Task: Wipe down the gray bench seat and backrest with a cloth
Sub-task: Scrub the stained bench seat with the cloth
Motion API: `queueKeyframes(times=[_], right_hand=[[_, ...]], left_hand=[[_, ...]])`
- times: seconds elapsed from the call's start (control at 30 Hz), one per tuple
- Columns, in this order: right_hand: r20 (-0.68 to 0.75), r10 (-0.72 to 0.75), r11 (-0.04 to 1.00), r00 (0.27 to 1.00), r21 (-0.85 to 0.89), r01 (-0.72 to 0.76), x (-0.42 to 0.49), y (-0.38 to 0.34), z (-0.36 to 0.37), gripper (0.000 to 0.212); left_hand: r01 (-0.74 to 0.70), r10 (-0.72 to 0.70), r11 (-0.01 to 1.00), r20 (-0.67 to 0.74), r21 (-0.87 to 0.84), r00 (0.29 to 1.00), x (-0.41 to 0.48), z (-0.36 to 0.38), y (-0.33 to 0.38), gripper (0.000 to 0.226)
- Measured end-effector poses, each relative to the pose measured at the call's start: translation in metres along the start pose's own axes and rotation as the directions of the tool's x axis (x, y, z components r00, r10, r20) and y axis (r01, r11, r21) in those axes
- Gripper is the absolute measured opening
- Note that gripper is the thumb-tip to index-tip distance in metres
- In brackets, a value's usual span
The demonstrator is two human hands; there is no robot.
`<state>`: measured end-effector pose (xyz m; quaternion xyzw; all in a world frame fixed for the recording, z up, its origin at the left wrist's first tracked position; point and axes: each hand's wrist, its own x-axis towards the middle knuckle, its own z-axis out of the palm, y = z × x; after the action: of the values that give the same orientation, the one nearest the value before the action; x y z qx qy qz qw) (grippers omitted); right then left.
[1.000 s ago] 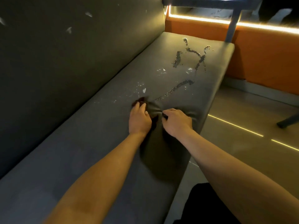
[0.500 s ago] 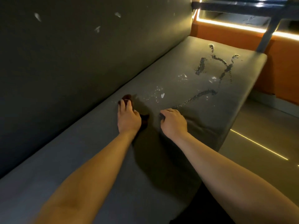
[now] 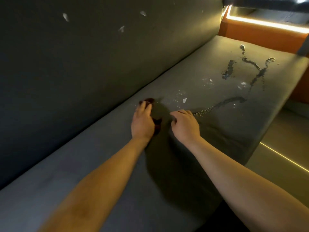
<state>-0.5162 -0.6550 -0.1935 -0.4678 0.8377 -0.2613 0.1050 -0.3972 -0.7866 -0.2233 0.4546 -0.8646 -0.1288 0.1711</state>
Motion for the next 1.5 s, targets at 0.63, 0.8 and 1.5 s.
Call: queueKeyframes(times=[0.63,0.8,1.5], right_hand=[[0.083,0.014,0.998,0.996,0.062,-0.019,0.003,0.003,0.014,0.031],[0.092,0.039,0.996,0.995,0.07,-0.046,0.005,0.004,0.017,0.033],[-0.067,0.247,0.938,0.967,-0.233,-0.256,-0.032,0.06,-0.027,0.037]], left_hand=[[-0.033,0.035,0.999,0.099,-0.021,0.994,0.029,-0.005,-0.006,0.057],[0.227,-0.225,0.972,0.037,-0.064,0.974,0.042,-0.011,-0.013,0.053],[0.044,-0.024,0.986,0.12,-0.16,0.992,0.051,0.028,0.067,0.051]])
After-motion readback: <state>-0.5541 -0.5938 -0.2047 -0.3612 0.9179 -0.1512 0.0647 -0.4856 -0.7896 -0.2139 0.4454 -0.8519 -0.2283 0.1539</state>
